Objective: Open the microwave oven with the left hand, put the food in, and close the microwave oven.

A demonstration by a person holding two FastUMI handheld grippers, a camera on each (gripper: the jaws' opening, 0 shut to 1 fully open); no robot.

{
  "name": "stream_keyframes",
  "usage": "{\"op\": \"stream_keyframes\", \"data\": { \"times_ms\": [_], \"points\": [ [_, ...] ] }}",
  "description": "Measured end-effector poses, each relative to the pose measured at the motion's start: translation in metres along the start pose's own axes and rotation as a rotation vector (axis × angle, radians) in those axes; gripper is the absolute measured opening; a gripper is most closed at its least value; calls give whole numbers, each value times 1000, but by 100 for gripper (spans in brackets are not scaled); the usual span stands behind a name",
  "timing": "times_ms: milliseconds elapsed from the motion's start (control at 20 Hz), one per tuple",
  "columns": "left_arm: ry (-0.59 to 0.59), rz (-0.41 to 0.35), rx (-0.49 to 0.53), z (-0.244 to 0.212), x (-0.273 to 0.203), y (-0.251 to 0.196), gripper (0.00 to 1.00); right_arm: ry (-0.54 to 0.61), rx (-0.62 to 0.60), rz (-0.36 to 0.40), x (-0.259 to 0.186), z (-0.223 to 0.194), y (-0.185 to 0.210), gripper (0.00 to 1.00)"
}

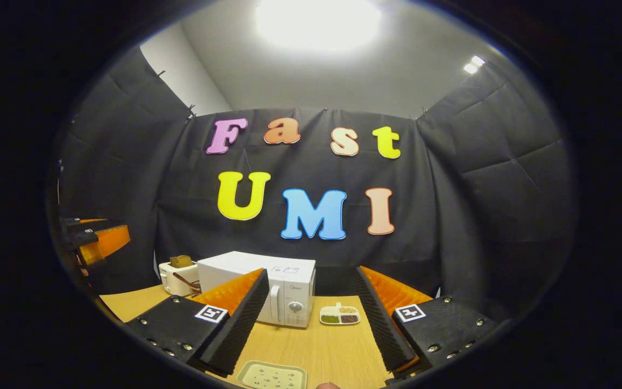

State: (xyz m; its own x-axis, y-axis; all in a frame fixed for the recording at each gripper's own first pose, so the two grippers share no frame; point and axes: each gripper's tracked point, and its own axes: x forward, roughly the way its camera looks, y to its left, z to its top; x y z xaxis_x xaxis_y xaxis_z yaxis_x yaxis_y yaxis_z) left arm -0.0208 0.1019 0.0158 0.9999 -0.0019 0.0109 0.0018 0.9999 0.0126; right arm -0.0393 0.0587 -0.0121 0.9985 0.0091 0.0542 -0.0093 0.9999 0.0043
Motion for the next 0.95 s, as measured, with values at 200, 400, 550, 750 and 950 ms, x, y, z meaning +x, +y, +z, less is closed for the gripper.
{"op": "stream_keyframes", "data": {
  "times_ms": [200, 400, 550, 750, 950],
  "points": [
    [-3, -3, 6, 0, -4, -1, 96, -7, 3, 1, 1, 2, 3, 97],
    [-5, -10, 9, 1, -2, -6, 96, -12, 0, 5, 0, 4, 6, 97],
    [-6, -15, 9, 2, -1, -9, 97, -9, 7, 1, 1, 1, 4, 97],
    [-8, -17, 6, 2, 0, -11, 96, -11, 11, -5, 3, 2, 1, 97],
    [-7, -16, 11, 1, -1, -11, 96, -15, 7, -1, 4, 3, 3, 97]
  ]
}}
